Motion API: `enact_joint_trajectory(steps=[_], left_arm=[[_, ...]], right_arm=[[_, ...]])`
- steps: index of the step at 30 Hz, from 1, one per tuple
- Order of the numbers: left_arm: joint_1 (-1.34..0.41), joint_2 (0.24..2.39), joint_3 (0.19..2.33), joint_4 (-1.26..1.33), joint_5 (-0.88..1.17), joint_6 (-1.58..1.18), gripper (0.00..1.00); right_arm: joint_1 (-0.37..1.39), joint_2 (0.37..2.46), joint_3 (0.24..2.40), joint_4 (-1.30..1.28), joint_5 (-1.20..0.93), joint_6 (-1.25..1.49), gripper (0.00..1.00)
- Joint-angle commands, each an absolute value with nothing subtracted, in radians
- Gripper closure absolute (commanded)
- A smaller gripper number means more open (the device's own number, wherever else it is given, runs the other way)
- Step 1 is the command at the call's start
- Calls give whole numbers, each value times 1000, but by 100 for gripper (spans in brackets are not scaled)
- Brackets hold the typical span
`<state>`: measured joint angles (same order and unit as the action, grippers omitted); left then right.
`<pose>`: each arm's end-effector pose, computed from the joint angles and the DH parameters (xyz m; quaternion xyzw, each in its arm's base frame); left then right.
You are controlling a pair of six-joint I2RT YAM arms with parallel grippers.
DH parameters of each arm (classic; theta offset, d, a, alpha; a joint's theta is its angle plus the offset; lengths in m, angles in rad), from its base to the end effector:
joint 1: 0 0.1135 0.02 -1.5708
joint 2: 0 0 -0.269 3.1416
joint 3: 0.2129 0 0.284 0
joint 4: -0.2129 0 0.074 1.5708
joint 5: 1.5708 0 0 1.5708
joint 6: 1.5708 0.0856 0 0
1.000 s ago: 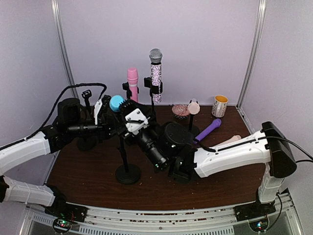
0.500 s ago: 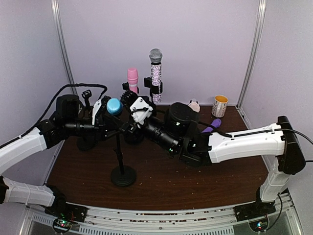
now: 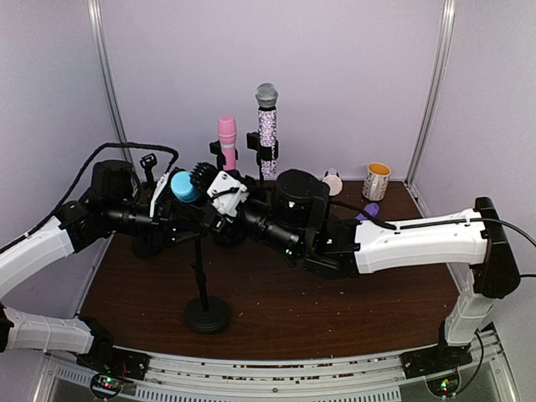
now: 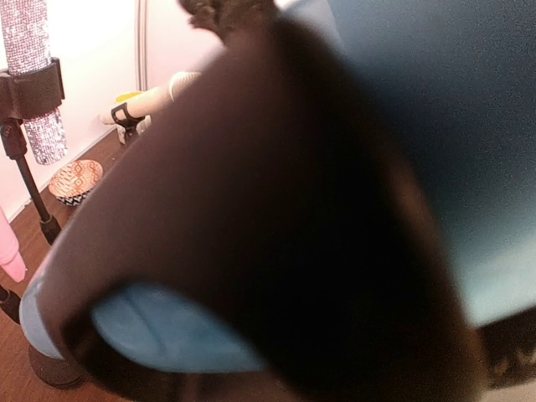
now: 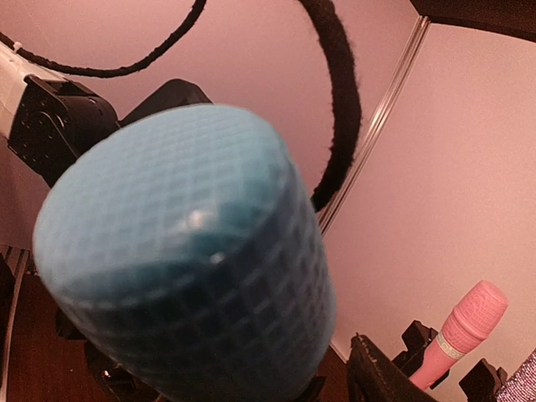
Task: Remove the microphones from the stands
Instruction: Remove the microphone from the microphone stand.
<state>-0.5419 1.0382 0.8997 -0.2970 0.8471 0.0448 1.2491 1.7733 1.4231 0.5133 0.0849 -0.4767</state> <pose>0.2112 -0.2020 0.3112 0.4338 0.6719 -0.4565 0.3898 0.1690 0.4840 0.3640 -0.4702 0.4450 0.2615 0.7159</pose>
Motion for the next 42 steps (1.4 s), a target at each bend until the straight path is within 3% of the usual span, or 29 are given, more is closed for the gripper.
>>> enact_joint_trajectory(steps=[1,11,14,17,19,42], left_arm=[[-543,1008,940,-243,918,62,100],[-543,1018,941,-252,931,50,100],[-543,1019,943,-263,924,52,100],[-542,1021,941,-263,906,39,100],[-537,1027,937,-248,888,-8,100],[-500,1155,960,-199,764,-349,100]], right_arm=[[1251,1782,1472,544,123,-512,43],[1287,1805,1493,592,163,-553,45],[1286,1799,1483,618,178,-546,59],[1289,1784,1467,650,180,-543,79],[1296,1778,1457,678,197,-556,85],[1368,1782,1514,795,220,-803,96]])
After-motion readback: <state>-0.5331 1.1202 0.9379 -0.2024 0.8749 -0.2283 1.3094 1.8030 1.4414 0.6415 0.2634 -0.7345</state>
